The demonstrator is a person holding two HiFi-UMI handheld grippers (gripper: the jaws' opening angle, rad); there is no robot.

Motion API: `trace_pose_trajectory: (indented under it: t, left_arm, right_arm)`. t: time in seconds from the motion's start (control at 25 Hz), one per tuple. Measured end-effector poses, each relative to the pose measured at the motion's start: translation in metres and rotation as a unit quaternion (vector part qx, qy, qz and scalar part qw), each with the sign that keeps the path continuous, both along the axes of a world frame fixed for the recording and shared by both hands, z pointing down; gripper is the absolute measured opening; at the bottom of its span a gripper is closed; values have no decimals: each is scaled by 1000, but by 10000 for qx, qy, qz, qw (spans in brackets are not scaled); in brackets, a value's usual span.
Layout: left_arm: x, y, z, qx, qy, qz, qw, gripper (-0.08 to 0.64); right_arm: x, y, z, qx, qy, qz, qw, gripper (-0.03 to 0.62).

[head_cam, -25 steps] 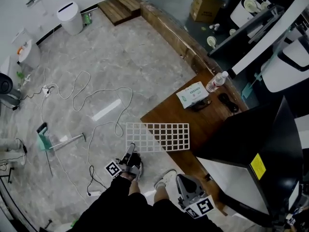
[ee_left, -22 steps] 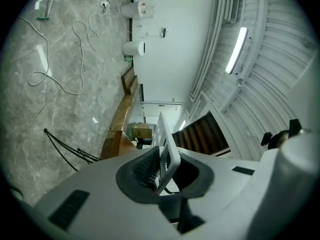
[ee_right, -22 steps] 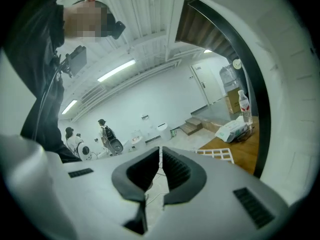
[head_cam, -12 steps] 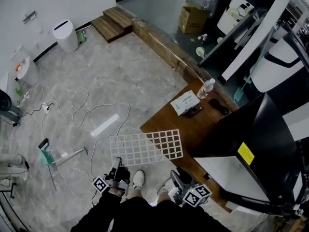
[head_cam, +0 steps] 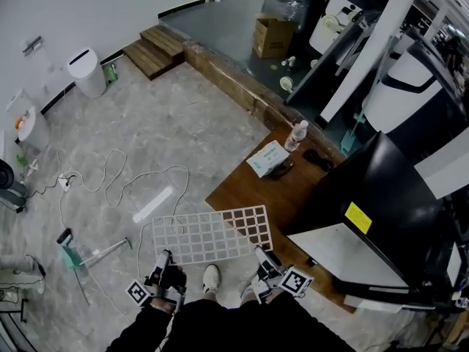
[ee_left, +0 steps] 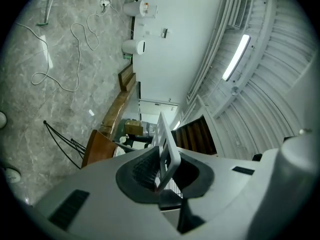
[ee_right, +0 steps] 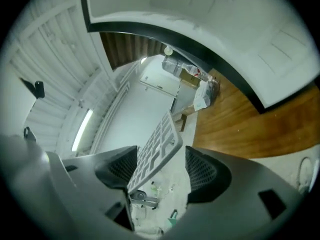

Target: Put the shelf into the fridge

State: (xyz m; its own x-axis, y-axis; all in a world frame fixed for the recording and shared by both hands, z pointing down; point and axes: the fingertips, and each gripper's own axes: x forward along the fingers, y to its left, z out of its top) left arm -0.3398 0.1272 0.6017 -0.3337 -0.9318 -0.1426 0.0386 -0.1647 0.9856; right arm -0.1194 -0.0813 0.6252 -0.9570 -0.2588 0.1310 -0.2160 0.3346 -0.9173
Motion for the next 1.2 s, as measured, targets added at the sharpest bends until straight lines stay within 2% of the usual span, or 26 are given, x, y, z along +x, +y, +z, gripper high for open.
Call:
trace_pose_trajectory:
  t: [0.12, 0.16, 0.24, 0.28, 0.44, 0.64, 0.76, 0.92, 1.12, 1.2]
  left_arm:
    - [6, -1, -5, -3, 18, 255, 9997, 49]
    - [8, -2, -5, -12, 21, 342, 9994, 49]
    - [9, -5, -5, -43, 23, 502, 9987, 49]
    - [10, -8, -5, -57, 16, 580, 9983, 48]
    - [15, -27, -7, -210, -165, 1054, 9941, 43]
    - [39, -65, -13, -275, -354, 1804, 9826, 37]
    - [67, -94, -15, -222, -433, 2366, 9704, 37]
    - [122, -134, -18, -134, -529, 3189, 9462, 35]
    - [202, -163, -37, -18, -515, 3961, 9168, 34]
    - [234, -168, -44, 9, -507, 4192, 9065, 34]
  right_arm:
    - [3, -4, -3, -250, -358, 321, 9985, 289]
    - [6, -6, -4, -277, -441, 475, 9975, 248]
    - [15, -8, -7, -272, -531, 777, 9952, 118]
    - [20, -8, -8, -269, -568, 894, 9940, 75]
    - [45, -8, -13, -382, -801, 1369, 9866, 61]
    - [96, -3, -26, -437, -1122, 2140, 9694, 51]
    - [142, 3, -28, -377, -1238, 2737, 9531, 46]
    - [212, 17, -37, -209, -1341, 3506, 9266, 43]
    - [296, 42, -57, -146, -1405, 4295, 8920, 40]
    - [328, 50, -66, -44, -1386, 4510, 8817, 40]
